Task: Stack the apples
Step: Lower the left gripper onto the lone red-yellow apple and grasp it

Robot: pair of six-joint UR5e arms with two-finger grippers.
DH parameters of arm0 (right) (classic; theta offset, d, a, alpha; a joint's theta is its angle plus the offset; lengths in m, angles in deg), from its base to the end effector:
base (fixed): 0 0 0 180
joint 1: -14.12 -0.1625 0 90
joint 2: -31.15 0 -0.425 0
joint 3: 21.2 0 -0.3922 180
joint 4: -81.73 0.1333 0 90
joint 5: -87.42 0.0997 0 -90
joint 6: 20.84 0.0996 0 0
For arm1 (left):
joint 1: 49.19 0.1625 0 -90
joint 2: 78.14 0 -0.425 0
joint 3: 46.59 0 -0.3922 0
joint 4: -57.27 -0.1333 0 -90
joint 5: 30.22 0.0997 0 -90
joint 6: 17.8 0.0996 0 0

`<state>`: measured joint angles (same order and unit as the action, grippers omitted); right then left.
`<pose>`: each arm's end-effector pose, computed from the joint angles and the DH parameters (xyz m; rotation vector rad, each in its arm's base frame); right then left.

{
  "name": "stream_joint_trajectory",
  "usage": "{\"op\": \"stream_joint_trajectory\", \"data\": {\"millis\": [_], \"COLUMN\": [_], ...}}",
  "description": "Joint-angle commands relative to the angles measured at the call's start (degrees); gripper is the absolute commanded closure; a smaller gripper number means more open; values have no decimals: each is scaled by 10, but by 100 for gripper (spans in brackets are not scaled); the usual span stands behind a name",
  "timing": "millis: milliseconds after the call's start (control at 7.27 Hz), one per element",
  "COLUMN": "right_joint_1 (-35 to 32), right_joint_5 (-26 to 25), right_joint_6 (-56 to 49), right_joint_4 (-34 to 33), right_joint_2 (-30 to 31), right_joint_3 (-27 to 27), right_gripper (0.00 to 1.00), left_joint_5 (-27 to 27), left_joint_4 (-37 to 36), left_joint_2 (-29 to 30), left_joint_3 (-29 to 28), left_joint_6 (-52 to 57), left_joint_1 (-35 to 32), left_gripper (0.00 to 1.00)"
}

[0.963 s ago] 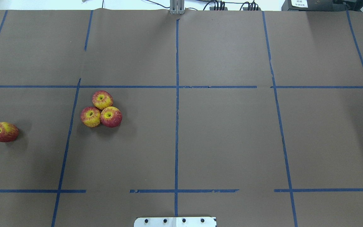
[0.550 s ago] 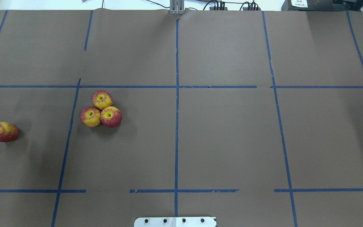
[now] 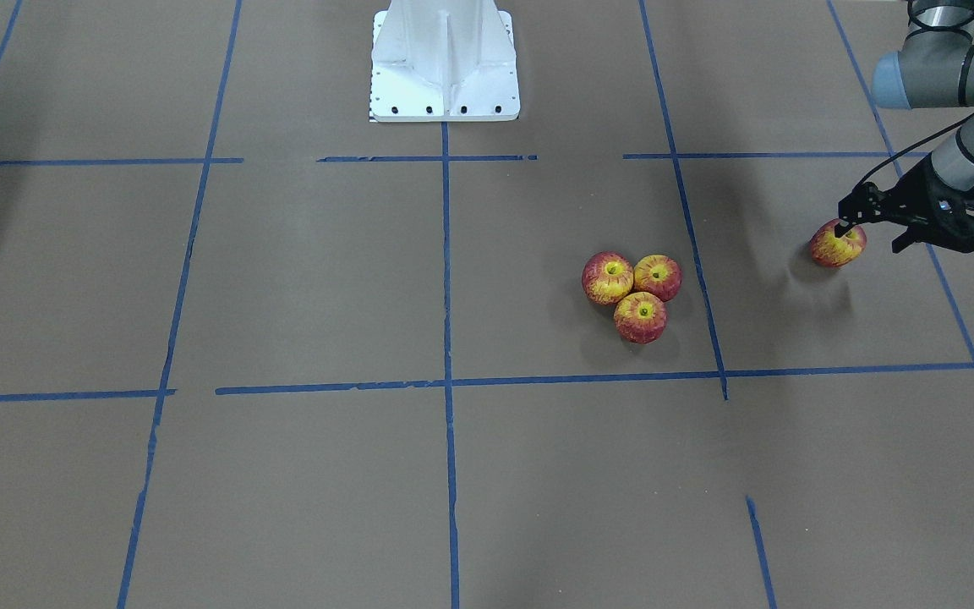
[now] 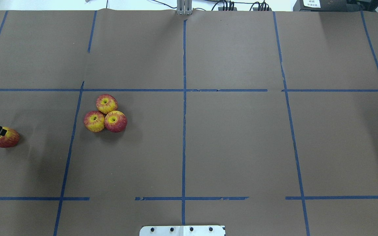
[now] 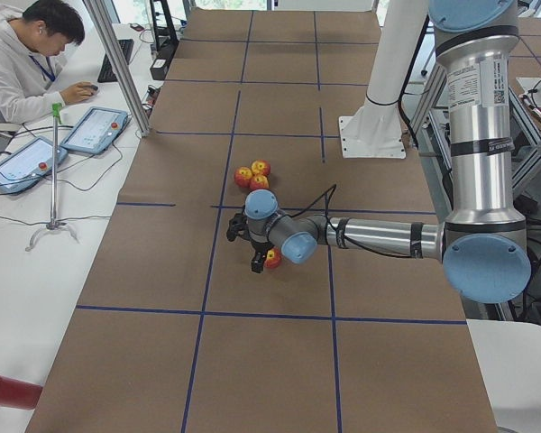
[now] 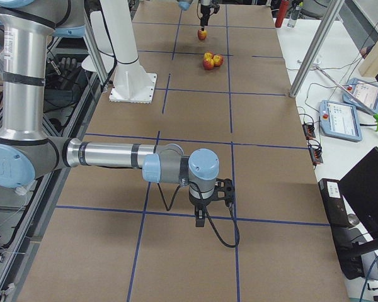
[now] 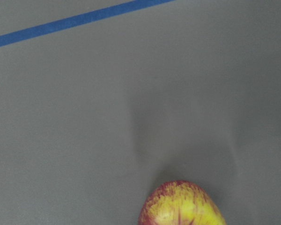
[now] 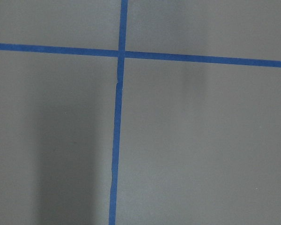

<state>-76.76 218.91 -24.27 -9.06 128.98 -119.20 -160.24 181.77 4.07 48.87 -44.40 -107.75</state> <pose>0.0740 -0.4321 0.6581 0.0169 -0.7241 -0.0386 0.1805 -0.4280 0.6110 0.1411 0.8569 0.2751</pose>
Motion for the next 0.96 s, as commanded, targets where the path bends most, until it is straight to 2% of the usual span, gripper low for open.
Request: {"op": "stream_joint_trajectory", "data": {"millis": [0, 825], "right_joint_1": [0, 0], "right_joint_5": [0, 0], "right_joint_6": [0, 0], "right_joint_4": [0, 0], "right_joint_2": [0, 0], "right_joint_3": [0, 0], "right_gripper": [0, 0], "left_joint_5": [-2, -5], "left_joint_4": [1, 1], "left_joint_2": [4, 18], "left_joint_3": [-14, -21], "left_joint_6": [0, -1], "left_joint_1": [12, 32], "left_gripper": [0, 0]}}
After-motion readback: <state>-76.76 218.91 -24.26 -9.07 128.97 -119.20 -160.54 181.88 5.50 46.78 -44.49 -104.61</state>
